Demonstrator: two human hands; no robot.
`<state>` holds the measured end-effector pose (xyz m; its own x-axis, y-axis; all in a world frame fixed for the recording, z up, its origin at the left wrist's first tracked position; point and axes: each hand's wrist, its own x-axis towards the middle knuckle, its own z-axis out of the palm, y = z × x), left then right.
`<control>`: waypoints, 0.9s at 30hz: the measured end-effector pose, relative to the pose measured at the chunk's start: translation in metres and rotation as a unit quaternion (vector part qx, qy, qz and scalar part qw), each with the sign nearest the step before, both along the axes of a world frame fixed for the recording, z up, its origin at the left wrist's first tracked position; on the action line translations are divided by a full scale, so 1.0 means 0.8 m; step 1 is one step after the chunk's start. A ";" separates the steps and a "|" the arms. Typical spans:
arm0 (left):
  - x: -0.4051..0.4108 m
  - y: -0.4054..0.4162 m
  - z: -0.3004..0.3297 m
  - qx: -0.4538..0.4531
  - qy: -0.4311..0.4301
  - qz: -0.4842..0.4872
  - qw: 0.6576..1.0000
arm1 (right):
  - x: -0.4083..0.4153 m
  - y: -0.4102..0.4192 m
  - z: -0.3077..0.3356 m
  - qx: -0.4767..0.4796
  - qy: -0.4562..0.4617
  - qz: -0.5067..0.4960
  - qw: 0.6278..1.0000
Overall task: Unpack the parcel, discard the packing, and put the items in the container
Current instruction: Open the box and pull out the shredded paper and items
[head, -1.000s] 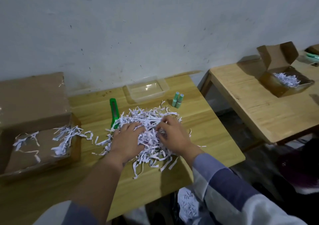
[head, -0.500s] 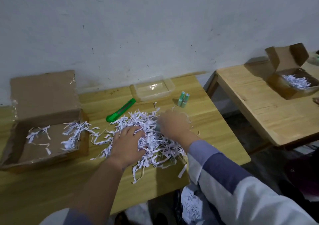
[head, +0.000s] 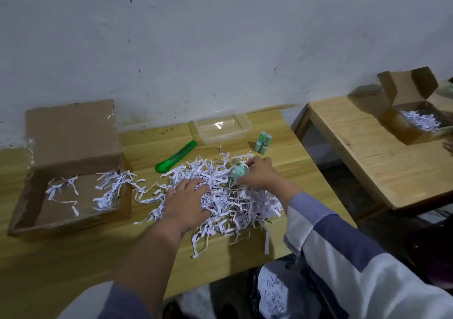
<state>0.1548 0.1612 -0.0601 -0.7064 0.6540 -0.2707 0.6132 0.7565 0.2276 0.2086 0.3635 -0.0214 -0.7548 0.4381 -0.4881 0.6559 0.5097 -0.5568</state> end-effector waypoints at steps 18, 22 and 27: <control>0.012 0.069 0.022 0.195 -0.105 0.131 0.966 | 0.005 -0.009 0.036 -0.347 0.194 -0.175 0.901; 0.006 0.054 0.007 0.144 -0.145 0.132 0.970 | 0.020 0.018 0.035 -0.381 0.202 -0.219 0.875; 0.004 0.051 0.022 0.122 0.040 0.041 0.991 | 0.033 0.036 0.040 -0.106 0.121 -0.083 0.983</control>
